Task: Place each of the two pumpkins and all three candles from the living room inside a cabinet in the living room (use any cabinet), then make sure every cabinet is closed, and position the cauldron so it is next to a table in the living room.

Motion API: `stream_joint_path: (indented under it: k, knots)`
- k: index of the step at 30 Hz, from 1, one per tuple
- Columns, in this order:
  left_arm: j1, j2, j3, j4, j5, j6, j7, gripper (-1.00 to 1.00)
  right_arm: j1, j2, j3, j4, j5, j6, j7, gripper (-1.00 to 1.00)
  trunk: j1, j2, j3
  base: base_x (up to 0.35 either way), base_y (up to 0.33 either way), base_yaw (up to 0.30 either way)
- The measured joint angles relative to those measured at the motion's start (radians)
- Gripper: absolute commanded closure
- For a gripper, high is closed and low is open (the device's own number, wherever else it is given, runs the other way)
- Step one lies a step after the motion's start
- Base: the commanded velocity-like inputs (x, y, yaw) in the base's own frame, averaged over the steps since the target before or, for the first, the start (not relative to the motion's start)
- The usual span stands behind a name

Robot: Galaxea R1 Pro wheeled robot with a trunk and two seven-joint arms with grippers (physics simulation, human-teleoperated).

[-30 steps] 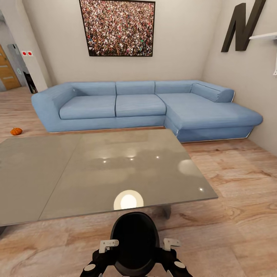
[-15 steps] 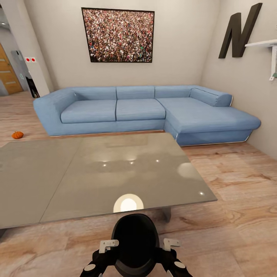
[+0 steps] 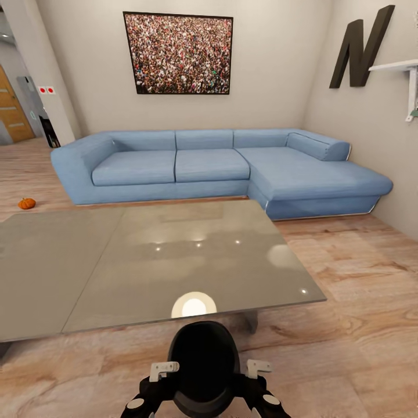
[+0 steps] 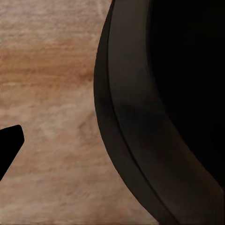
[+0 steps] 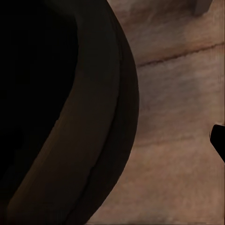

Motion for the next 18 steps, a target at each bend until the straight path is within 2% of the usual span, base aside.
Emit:
stream_joint_path:
  k: [15, 18]
  knots:
    - [0.000, 0.000, 0.000, 0.000, 0.000, -0.001, 0.000, -1.00, 0.000, 0.000, 0.000, 0.000, -0.002, -0.001, 0.001, -1.00, 0.000, 0.000, 0.000, -0.012, 0.000, 0.000]
    - [0.000, 0.000, -0.001, 0.000, 0.001, 0.000, 0.000, -1.00, 0.000, 0.000, 0.000, 0.000, -0.002, -0.001, 0.001, -1.00, -0.002, 0.001, 0.012, 0.000, 0.000, 0.000]
